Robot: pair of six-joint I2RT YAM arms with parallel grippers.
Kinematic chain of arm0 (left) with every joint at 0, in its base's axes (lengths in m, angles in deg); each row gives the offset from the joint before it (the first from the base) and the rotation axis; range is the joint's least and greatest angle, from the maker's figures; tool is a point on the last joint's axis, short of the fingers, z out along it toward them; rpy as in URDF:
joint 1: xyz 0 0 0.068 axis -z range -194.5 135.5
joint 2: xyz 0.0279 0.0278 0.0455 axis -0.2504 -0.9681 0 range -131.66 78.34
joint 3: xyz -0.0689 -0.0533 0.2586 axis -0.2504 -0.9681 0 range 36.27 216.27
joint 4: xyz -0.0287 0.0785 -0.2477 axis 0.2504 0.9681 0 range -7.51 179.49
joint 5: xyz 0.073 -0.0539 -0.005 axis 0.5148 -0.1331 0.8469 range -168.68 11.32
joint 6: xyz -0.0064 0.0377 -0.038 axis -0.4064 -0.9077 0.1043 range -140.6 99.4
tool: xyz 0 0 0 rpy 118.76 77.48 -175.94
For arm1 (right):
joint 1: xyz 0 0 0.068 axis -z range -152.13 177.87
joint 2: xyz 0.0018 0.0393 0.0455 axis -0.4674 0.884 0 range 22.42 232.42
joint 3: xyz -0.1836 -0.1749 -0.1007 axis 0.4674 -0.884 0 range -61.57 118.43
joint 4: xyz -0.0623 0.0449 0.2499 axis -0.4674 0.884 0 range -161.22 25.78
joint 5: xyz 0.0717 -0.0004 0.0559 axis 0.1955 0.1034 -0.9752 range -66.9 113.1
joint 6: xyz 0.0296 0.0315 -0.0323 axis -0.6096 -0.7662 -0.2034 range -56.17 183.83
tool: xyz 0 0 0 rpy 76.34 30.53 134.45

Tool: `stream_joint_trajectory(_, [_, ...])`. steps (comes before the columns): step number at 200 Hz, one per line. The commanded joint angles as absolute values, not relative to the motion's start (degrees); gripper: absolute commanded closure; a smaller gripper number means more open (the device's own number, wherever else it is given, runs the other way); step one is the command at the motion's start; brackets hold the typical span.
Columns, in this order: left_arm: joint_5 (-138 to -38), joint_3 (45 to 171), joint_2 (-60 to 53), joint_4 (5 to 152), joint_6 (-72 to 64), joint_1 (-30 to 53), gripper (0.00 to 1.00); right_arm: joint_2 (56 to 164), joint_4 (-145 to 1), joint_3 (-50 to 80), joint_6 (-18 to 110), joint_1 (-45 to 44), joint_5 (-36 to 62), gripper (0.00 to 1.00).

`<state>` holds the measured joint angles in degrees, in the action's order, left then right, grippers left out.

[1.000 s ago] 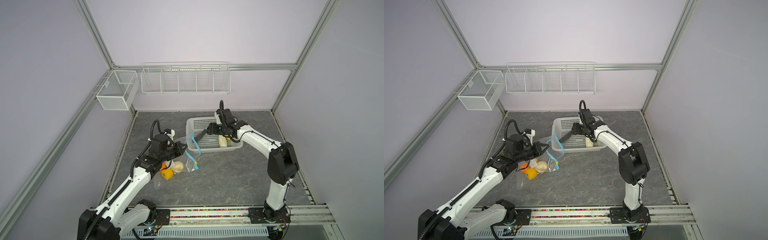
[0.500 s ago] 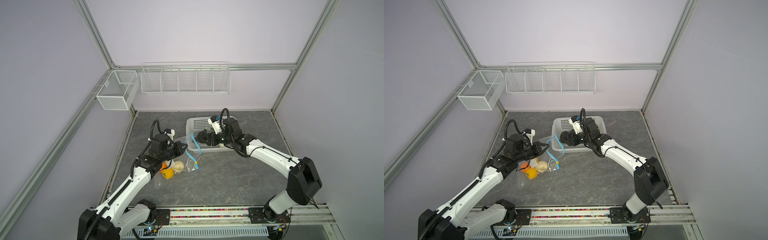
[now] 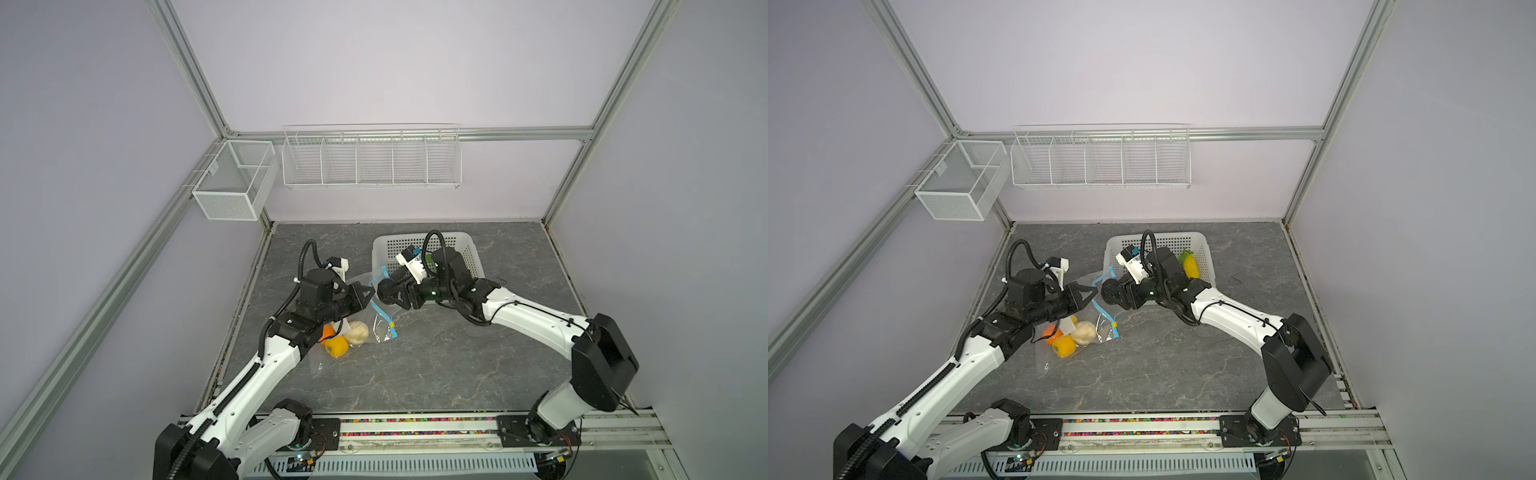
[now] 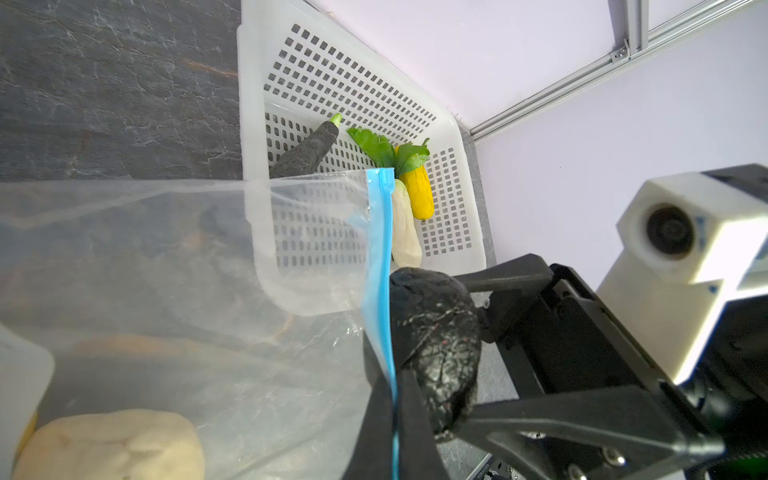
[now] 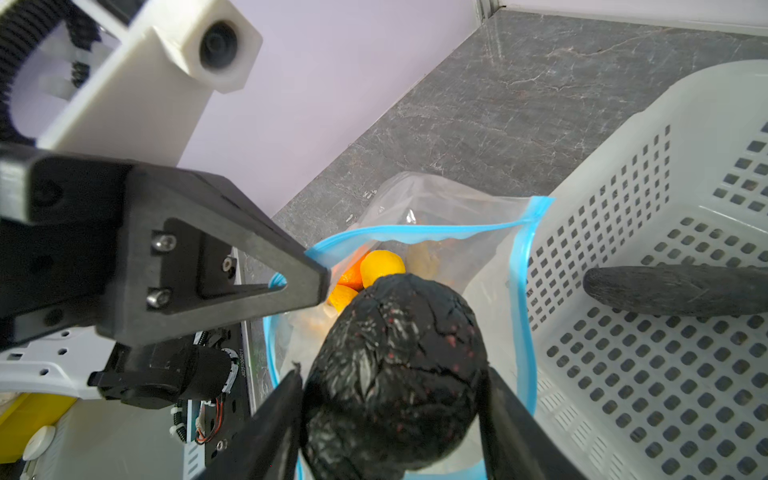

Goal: Place the food in the zip-top bag and seal the zipper
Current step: 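Carry the dark round vegetable with the right gripper into the bag mouth, then open the right gripper to drop the dark vegetable into the bag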

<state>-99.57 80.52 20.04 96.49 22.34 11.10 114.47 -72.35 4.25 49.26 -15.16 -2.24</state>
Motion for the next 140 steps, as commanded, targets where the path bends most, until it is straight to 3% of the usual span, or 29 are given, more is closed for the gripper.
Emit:
stream_joint_trajectory(1, [-99.78, 80.62, 21.32, 95.33, 22.92, 10.89, 1.00, 115.75, -71.44, 5.05, 51.50, -15.63, -2.26, 0.42])
stream_joint_trajectory(79, [-99.93, 80.28, 21.76, 94.79, 23.00, 10.86, 1.00, 117.98, -67.89, 6.26, 53.09, -15.97, -0.63, 0.39])
stream_joint_trajectory(140, [-99.85, 80.01, 21.96, 94.64, 22.91, 10.92, 1.00, 118.93, -67.14, 7.41, 53.12, -16.23, 0.35, 0.28])
